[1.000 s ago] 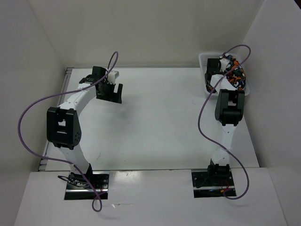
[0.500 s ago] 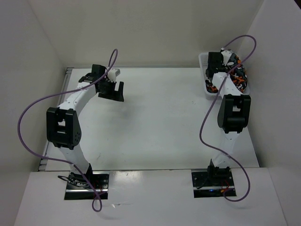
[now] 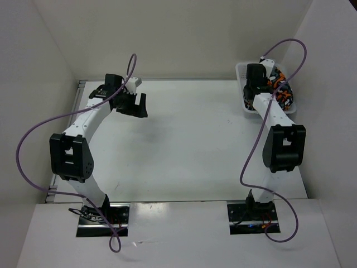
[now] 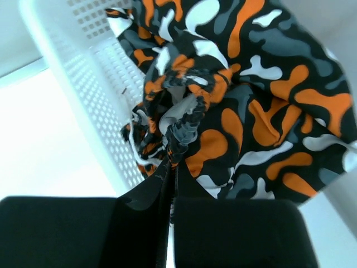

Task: Fold and stack the shorts
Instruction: Grab the shorts from the pile, then move the shorts to the center of the board

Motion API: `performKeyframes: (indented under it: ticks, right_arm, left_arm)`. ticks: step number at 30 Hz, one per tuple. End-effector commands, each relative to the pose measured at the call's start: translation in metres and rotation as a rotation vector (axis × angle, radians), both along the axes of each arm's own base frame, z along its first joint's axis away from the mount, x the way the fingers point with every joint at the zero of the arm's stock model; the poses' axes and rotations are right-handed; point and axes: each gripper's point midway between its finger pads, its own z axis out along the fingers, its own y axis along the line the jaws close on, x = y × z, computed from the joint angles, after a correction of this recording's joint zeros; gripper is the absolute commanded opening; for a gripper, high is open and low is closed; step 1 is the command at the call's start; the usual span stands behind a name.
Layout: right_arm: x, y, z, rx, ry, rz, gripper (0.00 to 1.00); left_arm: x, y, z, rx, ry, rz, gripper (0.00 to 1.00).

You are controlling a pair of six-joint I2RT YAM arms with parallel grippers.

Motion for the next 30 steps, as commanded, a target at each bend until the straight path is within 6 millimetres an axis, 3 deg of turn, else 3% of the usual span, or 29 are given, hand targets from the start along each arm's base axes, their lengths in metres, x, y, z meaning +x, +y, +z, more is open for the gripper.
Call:
performKeyframes:
  ticks: [1, 3, 5, 6, 8, 9, 12, 17, 19, 21, 23, 24, 26, 27, 29, 30]
  right_arm:
    - [-0.006, 0.020, 0.086, -0.110, -0.215, 0.064, 0.00]
    - [-0.021, 0.017, 0.096, -0.122, -0.241, 0.057, 0.00]
    - [-0.033, 0.014, 0.091, -0.133, -0.224, 0.052, 0.00]
    - [-0.043, 0.013, 0.107, -0.131, -0.265, 0.049, 0.00]
    - [-0.054, 0.013, 0.110, -0.136, -0.273, 0.060, 0.00]
    - [-0.064, 0.017, 0.127, -0.137, -0.310, 0.090, 0.00]
    - [-0.085, 0.024, 0.148, -0.199, -0.364, 0.148, 0.00]
    - [-0.112, 0.027, 0.199, -0.251, -0.497, 0.199, 0.00]
    - [-0.123, 0.038, 0.226, -0.284, -0.560, 0.262, 0.00]
    - [-0.133, 0.061, 0.262, -0.321, -0.644, 0.356, 0.00]
    - [-0.136, 0.078, 0.284, -0.336, -0.699, 0.420, 0.00]
    - [-0.143, 0.091, 0.308, -0.335, -0.754, 0.456, 0.00]
    - [-0.142, 0.112, 0.329, -0.335, -0.802, 0.529, 0.00]
    - [-0.148, 0.119, 0.355, -0.333, -0.856, 0.550, 0.00]
    - [-0.138, 0.152, 0.365, -0.302, -0.879, 0.640, 0.00]
    - [-0.144, 0.160, 0.390, -0.295, -0.930, 0.663, 0.00]
  left_arm:
    - [0.004, -0.004, 0.033, -0.037, -0.098, -0.021, 1.00]
    - [0.008, -0.006, 0.040, -0.047, -0.119, -0.029, 1.00]
    - [0.011, -0.007, 0.051, -0.050, -0.152, -0.029, 1.00]
    - [0.013, -0.007, 0.054, -0.051, -0.162, -0.029, 1.00]
    - [0.014, -0.007, 0.064, -0.054, -0.186, -0.030, 1.00]
    - [0.014, -0.011, 0.074, -0.057, -0.208, -0.039, 1.00]
    - [0.008, -0.018, 0.086, -0.053, -0.240, -0.053, 1.00]
    - [-0.010, -0.025, 0.096, -0.032, -0.265, -0.060, 1.00]
    - [-0.012, -0.024, 0.096, -0.032, -0.264, -0.060, 1.00]
    - [-0.017, -0.025, 0.107, -0.042, -0.291, -0.067, 1.00]
    - [-0.019, -0.025, 0.112, -0.044, -0.303, -0.067, 1.00]
    - [-0.021, -0.024, 0.117, -0.046, -0.315, -0.067, 1.00]
    - [-0.021, -0.023, 0.125, -0.043, -0.337, -0.060, 1.00]
    - [-0.021, -0.018, 0.129, -0.028, -0.352, -0.040, 1.00]
    - [-0.021, -0.012, 0.134, -0.021, -0.365, -0.021, 1.00]
    - [-0.023, -0.009, 0.135, -0.014, -0.371, -0.012, 1.00]
